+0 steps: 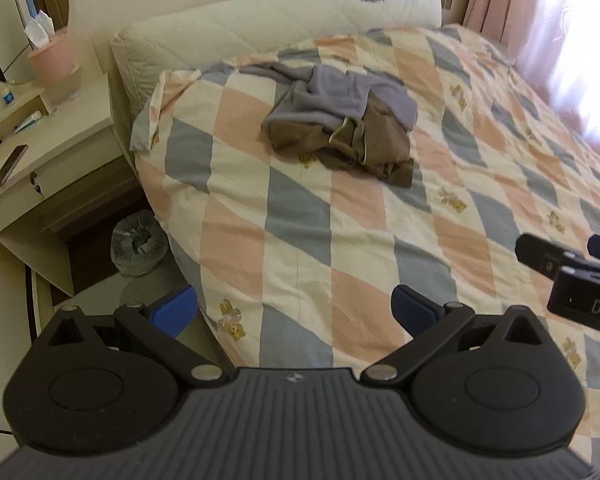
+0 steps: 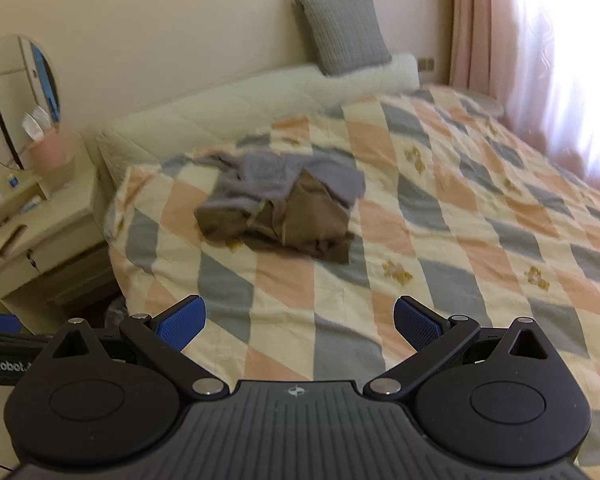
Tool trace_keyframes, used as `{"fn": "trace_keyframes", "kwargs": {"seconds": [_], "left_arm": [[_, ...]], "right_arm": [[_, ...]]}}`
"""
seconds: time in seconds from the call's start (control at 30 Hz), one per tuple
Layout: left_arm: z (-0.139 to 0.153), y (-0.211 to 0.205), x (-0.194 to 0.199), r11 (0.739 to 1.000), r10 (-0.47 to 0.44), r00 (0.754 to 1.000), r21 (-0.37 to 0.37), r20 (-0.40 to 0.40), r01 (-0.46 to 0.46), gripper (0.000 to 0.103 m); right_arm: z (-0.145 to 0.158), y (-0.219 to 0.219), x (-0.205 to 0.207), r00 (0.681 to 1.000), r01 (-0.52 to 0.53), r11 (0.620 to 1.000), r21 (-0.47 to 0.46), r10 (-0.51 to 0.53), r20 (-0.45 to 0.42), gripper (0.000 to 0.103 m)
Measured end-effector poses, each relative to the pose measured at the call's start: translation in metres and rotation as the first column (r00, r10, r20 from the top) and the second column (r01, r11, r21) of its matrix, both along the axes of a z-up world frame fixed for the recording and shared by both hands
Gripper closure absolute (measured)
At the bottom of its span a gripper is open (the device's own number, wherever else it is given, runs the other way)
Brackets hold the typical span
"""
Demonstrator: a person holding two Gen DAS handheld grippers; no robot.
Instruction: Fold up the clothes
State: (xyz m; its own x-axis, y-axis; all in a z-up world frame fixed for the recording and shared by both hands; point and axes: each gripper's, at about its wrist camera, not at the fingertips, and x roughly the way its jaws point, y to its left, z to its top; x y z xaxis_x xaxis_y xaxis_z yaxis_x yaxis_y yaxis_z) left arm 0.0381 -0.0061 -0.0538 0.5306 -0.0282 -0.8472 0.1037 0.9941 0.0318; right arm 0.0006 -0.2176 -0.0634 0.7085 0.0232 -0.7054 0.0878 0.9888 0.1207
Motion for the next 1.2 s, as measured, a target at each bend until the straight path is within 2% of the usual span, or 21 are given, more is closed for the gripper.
{"fn": "trace_keyframes", "kwargs": {"seconds": [0.07, 0.13, 0.27, 0.37, 0.5, 0.6, 0.67, 0.8, 0.87, 0.97, 1.03, 1.07, 1.1, 1.17, 1.2], "left_arm": [[-0.011, 0.003, 0.016, 1.000, 0.000, 0.998, -0.015, -0.064, -0.001, 0.001], [-0.021, 0.004, 0.025, 0.999, -0.015, 0.997, -0.045, -0.082, 0.011, 0.001], [-0.040, -0.001, 0.050, 0.998, -0.062, 0.992, -0.015, -0.111, 0.061, 0.001], [-0.058, 0.005, 0.084, 0.997, -0.078, 0.982, -0.016, -0.171, 0.077, 0.001], [-0.082, 0.015, 0.127, 0.994, -0.108, 0.965, -0.010, -0.238, 0.109, 0.003], [-0.088, 0.033, 0.169, 0.994, -0.112, 0.959, -0.037, -0.260, 0.106, 0.003], [-0.091, 0.040, 0.196, 0.993, -0.115, 0.959, -0.032, -0.260, 0.111, 0.003], [-0.095, 0.049, 0.253, 0.987, -0.158, 0.959, -0.041, -0.237, 0.152, 0.017], [-0.095, 0.050, 0.281, 0.981, -0.191, 0.960, -0.049, -0.204, 0.185, 0.020], [-0.099, 0.047, 0.322, 0.968, -0.252, 0.955, -0.020, -0.160, 0.252, 0.040], [-0.106, 0.041, 0.354, 0.954, -0.300, 0.941, -0.022, -0.157, 0.301, 0.070], [-0.109, 0.038, 0.367, 0.947, -0.321, 0.934, -0.036, -0.156, 0.320, 0.073], [-0.112, 0.034, 0.380, 0.940, -0.342, 0.927, -0.051, -0.154, 0.338, 0.073], [-0.116, 0.022, 0.400, 0.918, -0.397, 0.911, -0.048, -0.116, 0.394, 0.067], [-0.119, 0.017, 0.407, 0.905, -0.424, 0.900, -0.036, -0.098, 0.423, 0.052]], "right_arm": [[-0.013, -0.003, 0.007, 0.998, 0.017, 1.000, -0.004, -0.017, -0.056, 0.000], [-0.026, -0.005, 0.013, 0.995, 0.038, 0.999, -0.013, -0.039, -0.096, 0.000], [-0.048, -0.013, 0.030, 0.982, 0.087, 0.996, -0.002, -0.086, -0.166, 0.000], [-0.065, -0.025, 0.051, 0.970, 0.138, 0.985, 0.104, -0.114, -0.213, 0.000], [-0.096, -0.038, 0.083, 0.948, 0.215, 0.941, 0.261, -0.137, -0.286, 0.000], [-0.108, -0.032, 0.111, 0.944, 0.249, 0.927, 0.280, -0.169, -0.282, 0.000], [-0.113, -0.024, 0.134, 0.953, 0.231, 0.936, 0.265, -0.163, -0.257, 0.000], [-0.121, -0.007, 0.187, 0.957, 0.201, 0.950, 0.239, -0.139, -0.254, 0.000], [-0.122, -0.004, 0.211, 0.957, 0.218, 0.942, 0.253, -0.157, -0.242, 0.000], [-0.121, -0.005, 0.249, 0.963, 0.222, 0.932, 0.288, -0.164, -0.212, 0.005], [-0.123, -0.008, 0.274, 0.967, 0.216, 0.918, 0.331, -0.154, -0.203, 0.019], [-0.125, -0.010, 0.288, 0.966, 0.220, 0.907, 0.359, -0.153, -0.207, 0.024], [-0.128, -0.014, 0.303, 0.964, 0.234, 0.888, 0.395, -0.158, -0.215, 0.029], [-0.135, -0.022, 0.327, 0.957, 0.267, 0.844, 0.466, -0.177, -0.229, 0.029], [-0.139, -0.025, 0.340, 0.953, 0.287, 0.819, 0.497, -0.193, -0.232, 0.029]]}}
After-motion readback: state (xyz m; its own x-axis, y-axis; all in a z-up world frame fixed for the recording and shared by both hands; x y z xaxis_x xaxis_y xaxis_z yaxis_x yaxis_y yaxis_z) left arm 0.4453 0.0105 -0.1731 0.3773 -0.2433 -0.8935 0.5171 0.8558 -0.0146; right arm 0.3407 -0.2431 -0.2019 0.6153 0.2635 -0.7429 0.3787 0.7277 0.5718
